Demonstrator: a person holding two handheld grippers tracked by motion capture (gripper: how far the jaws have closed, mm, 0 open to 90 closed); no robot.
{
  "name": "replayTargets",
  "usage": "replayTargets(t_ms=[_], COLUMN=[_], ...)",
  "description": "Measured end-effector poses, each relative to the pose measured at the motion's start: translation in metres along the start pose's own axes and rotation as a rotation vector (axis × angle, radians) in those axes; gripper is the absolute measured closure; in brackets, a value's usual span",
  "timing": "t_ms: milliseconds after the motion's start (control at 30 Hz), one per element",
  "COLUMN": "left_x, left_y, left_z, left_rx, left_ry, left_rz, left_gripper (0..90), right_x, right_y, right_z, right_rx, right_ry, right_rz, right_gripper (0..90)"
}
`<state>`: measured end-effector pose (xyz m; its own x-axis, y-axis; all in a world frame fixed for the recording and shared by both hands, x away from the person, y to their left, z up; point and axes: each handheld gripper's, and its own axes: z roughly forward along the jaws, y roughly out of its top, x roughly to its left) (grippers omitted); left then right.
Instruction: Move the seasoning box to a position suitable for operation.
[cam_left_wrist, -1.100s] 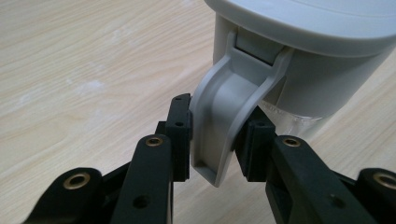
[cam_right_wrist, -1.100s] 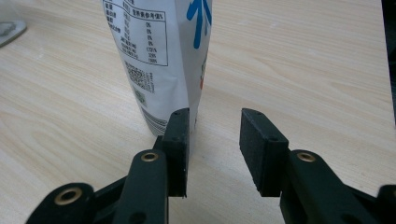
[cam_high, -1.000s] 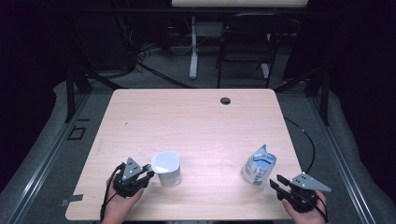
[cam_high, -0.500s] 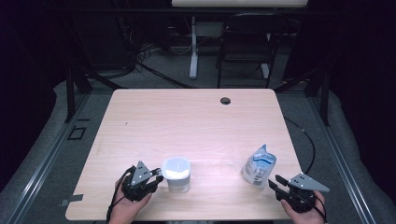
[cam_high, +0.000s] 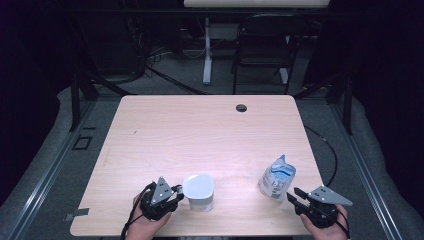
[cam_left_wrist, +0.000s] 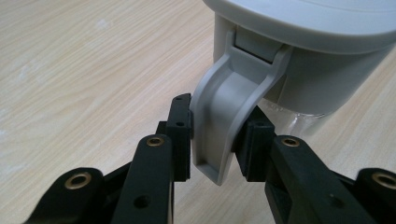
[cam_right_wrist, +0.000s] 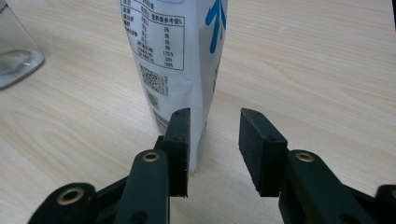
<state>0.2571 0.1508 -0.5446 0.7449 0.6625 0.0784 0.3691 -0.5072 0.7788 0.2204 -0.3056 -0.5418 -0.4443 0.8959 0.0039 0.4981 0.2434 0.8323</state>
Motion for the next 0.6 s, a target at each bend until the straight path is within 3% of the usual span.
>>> replayTargets(t_ms=[400,600], left_x=[0.0028,0.0062], left_y=[-0.0047,-0.0058], left_z=[0.0021,-0.0071], left_rx=[-0.029,-0.043], left_ry=[-0.011,-0.031], left_rz=[-0.006,-0.04], left_gripper=[70.1,62.2], right_x=[-0.0003,0.0], right_y=[-0.001,-0.001], right_z=[0.0008,-0.0007], right_rx=[0.017,0.011], right_ry=[0.01,0.011], right_rz=[0.005,0.005], right_gripper=[64.0,63.8])
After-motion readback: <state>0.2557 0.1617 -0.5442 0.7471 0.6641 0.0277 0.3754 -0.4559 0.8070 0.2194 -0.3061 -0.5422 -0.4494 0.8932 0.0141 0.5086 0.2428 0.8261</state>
